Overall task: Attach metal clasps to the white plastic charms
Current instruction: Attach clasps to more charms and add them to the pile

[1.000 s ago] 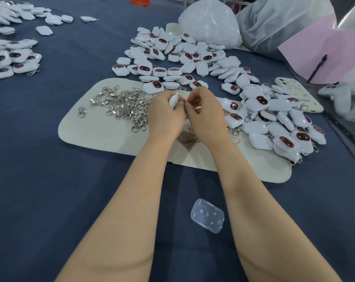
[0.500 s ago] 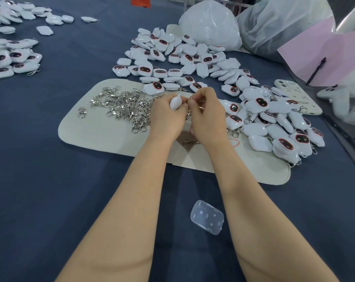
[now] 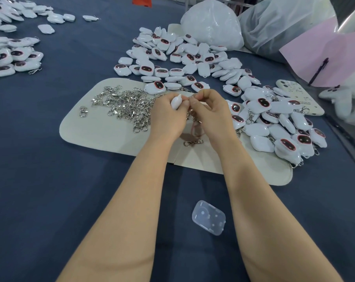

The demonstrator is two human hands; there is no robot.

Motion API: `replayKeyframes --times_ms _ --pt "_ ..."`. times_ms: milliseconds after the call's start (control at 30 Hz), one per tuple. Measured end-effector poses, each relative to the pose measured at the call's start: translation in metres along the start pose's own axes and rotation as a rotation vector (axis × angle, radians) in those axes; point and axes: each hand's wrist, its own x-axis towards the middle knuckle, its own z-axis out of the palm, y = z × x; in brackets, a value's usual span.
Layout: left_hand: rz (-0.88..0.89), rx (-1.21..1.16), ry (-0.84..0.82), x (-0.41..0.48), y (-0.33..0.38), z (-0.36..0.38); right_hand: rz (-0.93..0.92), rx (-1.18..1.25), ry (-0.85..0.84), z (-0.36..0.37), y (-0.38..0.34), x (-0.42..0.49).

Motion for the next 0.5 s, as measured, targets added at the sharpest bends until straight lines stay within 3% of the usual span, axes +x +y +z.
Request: replayKeyframes --times_ms 333,500 --pt "-0.013 -0.009 0.028 0.001 -0.0024 0.0003 -0.006 -0.029 -0.044 -0.0019 0.0011 0.0003" --pt "0.033 0.04 0.047 0.0017 -0.0017 0.0005 -0.128 -0.155 0.027 0.0046 0.0017 -0.0004"
